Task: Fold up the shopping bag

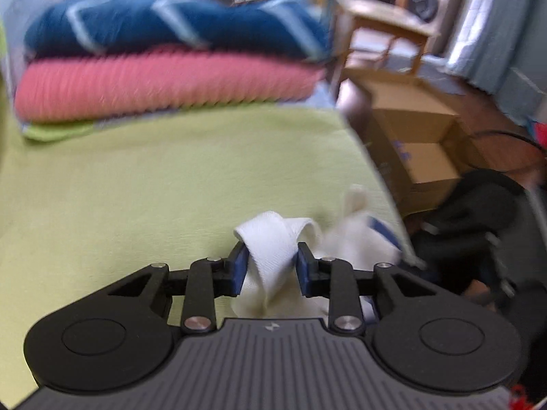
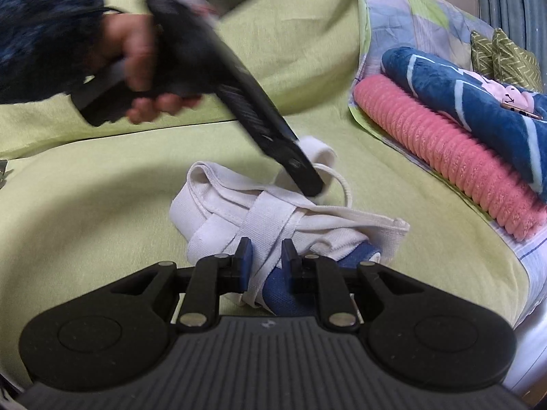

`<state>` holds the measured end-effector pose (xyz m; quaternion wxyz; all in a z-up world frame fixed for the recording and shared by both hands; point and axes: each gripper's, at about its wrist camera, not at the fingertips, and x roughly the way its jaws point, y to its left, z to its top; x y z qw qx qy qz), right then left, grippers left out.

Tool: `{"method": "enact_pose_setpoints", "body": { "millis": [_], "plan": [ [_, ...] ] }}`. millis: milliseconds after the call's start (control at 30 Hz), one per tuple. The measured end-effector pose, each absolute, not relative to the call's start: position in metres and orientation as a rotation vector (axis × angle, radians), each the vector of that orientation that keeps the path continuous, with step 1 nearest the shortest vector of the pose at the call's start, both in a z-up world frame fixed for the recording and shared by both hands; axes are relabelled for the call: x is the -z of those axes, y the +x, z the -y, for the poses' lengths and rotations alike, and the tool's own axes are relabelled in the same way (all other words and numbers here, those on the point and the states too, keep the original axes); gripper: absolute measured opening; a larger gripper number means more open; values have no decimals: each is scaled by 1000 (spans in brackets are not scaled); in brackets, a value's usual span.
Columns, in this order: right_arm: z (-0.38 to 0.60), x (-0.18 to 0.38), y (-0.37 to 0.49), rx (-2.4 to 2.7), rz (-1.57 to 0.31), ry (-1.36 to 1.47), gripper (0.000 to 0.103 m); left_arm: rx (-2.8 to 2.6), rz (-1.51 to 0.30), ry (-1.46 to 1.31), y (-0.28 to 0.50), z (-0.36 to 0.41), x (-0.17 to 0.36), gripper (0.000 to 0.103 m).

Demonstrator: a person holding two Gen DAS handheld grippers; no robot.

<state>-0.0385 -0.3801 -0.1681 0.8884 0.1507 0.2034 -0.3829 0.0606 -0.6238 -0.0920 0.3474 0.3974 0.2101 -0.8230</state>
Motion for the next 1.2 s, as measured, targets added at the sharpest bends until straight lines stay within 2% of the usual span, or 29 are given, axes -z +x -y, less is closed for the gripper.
{"method": "enact_pose_setpoints", "body": {
  "millis": [100, 200, 300, 433, 500, 733, 800, 900, 1000, 1133, 1200],
  "plan": [
    [381, 168, -40, 781, -429, 316, 14, 2199, -521, 1023, 70, 607, 87, 34],
    [385, 167, -45, 746, -437, 321, 14, 2230, -473, 1135, 65, 603, 81, 34],
    [395, 165, -52, 689, -448, 348, 13, 2245, -412, 1229, 57, 598, 80, 40],
    [411, 164, -60, 626, -453, 402, 12, 2248, -351, 1310, 50, 595, 84, 41],
    [414, 164, -61, 599, -456, 402, 12, 2251, -240, 1393, 43, 585, 86, 43],
    [428, 163, -68, 534, -471, 449, 7, 2147, 323, 1726, 9, 534, 104, 47],
    [435, 163, -71, 534, -457, 535, 6, 2095, 376, 1745, 4, 527, 111, 47],
    [440, 163, -76, 556, -420, 701, 7, 2087, 344, 1722, 5, 526, 110, 47],
    [433, 164, -88, 611, -336, 919, 16, 2092, 310, 1700, 8, 527, 108, 48],
    [409, 180, -107, 654, -240, 1191, 50, 2090, 292, 1698, 7, 528, 106, 48],
    [401, 197, -110, 677, -207, 1305, 52, 2089, 283, 1697, 7, 530, 104, 48]
  ]
}}
